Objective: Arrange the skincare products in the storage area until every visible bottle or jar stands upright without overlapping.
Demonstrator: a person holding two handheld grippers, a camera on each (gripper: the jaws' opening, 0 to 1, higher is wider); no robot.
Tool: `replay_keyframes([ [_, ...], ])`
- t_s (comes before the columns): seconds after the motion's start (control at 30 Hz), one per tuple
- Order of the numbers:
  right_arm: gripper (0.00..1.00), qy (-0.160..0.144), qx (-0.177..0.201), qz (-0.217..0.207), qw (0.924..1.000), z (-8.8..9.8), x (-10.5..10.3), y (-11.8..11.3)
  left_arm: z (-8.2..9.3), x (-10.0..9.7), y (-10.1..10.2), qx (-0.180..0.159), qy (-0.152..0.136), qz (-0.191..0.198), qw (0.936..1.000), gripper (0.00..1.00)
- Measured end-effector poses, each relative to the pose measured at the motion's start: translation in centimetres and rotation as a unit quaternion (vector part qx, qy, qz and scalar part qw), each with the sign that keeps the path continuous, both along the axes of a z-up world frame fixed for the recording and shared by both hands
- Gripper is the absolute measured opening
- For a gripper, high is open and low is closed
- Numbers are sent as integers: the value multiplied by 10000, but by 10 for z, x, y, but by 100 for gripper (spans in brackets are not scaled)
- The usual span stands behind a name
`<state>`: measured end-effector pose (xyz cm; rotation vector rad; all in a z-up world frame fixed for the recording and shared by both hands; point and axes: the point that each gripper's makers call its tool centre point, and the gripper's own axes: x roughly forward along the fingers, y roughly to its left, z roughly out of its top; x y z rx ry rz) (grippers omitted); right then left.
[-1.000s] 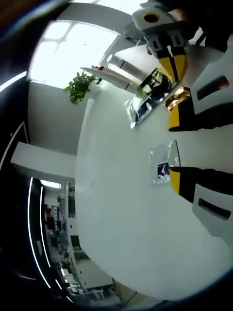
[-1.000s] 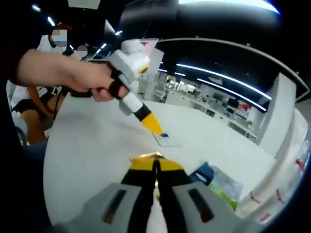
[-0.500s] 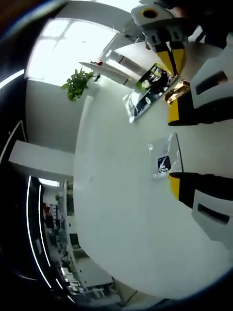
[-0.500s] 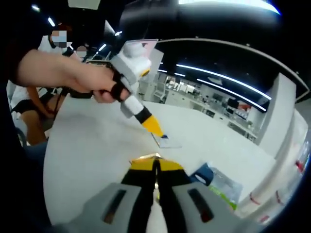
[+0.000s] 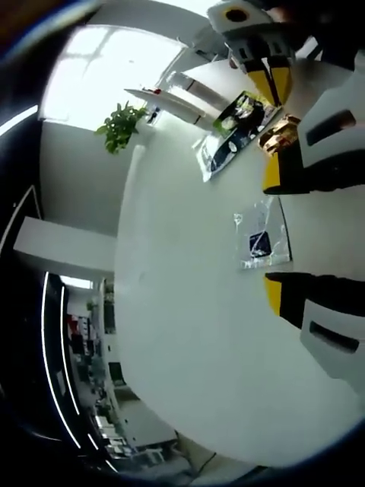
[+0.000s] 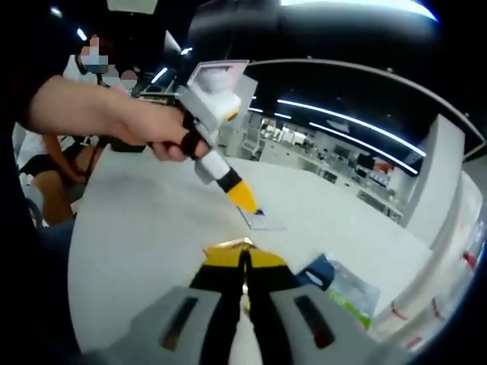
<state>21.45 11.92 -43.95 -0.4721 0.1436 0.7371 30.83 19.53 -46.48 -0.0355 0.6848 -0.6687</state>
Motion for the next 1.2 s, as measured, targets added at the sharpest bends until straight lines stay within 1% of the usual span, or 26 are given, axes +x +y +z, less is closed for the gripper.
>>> replay_keyframes([
  [0.17, 1, -4, 3, -3, 10000, 0, 0, -1, -6, 4, -1, 43, 62, 10, 10000, 44],
  [0.37, 1, -8, 15, -10, 10000, 0, -1, -2, -7, 8, -8, 115, -6, -29, 9999, 45],
  [0.47, 1, -4, 9, -8, 10000, 0, 0, -2, -9, 11, -10, 301, -133, -98, 9994, 45],
  [0.67, 1, -13, 30, -7, 10000, 1, 1, -2, -10, 11, -15, 550, -300, -183, 9979, 47],
  [0.73, 1, -21, 31, -6, 10000, 1, 1, -2, -12, 12, -14, 846, -473, -262, 9950, 47],
  [0.8, 1, -27, 33, -6, 10000, 1, 0, -3, -13, 10, -16, 805, -458, -246, 9954, 47],
  [0.9, 1, -28, 39, -7, 10000, 1, 0, -3, -13, 10, -19, 762, -504, -295, 9954, 41],
  [1.2, 1, -15, 47, -9, 10000, 0, -1, -3, -16, 16, -19, 728, -592, -303, 9951, 41],
])
